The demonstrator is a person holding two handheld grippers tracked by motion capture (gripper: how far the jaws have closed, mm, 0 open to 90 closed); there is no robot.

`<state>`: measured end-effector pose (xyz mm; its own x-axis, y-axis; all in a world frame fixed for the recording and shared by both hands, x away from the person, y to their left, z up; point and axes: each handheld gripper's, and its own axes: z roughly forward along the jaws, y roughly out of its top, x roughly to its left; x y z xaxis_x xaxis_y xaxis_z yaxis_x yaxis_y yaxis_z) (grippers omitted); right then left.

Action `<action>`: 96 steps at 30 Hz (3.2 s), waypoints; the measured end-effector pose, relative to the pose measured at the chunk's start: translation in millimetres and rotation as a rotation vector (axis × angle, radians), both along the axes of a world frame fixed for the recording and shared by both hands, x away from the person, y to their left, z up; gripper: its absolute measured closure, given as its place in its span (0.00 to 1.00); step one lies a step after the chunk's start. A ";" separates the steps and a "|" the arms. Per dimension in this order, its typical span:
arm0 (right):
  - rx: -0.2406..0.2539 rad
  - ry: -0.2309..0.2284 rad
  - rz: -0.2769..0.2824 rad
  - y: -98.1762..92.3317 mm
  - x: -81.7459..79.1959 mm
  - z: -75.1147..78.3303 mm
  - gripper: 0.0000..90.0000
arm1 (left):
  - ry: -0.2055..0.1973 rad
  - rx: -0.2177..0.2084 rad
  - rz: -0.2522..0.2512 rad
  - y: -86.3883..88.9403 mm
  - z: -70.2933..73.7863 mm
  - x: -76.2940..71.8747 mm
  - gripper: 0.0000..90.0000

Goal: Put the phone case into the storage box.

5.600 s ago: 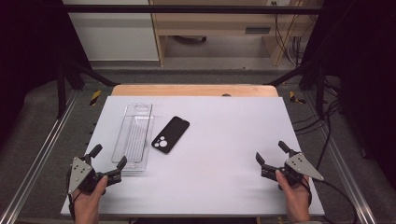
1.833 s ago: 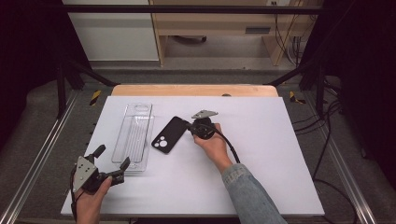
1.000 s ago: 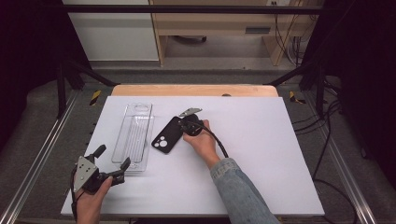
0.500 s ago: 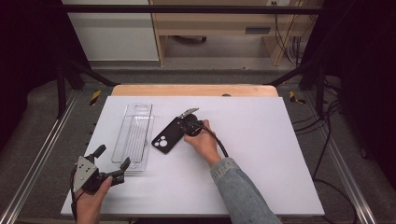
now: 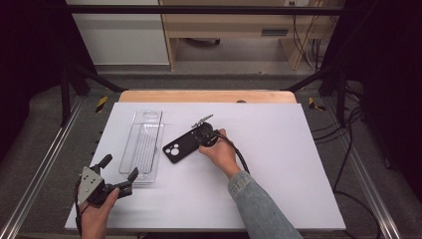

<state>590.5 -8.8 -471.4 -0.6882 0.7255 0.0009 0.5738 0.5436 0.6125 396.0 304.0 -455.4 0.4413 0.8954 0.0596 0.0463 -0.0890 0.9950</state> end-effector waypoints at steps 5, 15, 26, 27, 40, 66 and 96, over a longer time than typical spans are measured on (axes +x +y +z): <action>-0.012 0.003 0.013 -4.8 -9.2 0.9 1.00 | 0.000 -0.003 0.002 1.0 0.1 -0.1 0.01; -0.018 0.016 0.027 -19.9 -28.5 1.6 1.00 | 0.000 -0.002 0.002 0.7 0.2 -0.2 0.01; -0.038 0.017 0.065 -36.0 -50.7 2.2 1.00 | 0.001 -0.001 0.004 0.9 0.2 -0.5 0.01; -0.034 0.021 0.069 -39.0 -54.6 2.2 1.00 | 0.001 -0.001 0.004 0.8 0.2 -0.5 0.01; -0.060 0.008 0.089 -55.9 -69.5 5.3 1.00 | 0.000 -0.001 0.005 0.7 0.2 -0.8 0.01; -0.057 -0.054 -0.018 -92.1 -40.6 14.9 1.00 | 0.002 0.001 0.003 0.0 0.0 -0.5 0.01; 0.134 0.013 -0.206 -94.9 -53.5 13.9 0.32 | 0.001 -0.009 0.013 2.4 0.5 -1.4 0.01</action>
<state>537.0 -103.8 -457.5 -0.5250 0.8433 0.1147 0.6725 0.3285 0.6632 394.6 306.4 -454.9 0.4299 0.9014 0.0513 0.0484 -0.0798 0.9956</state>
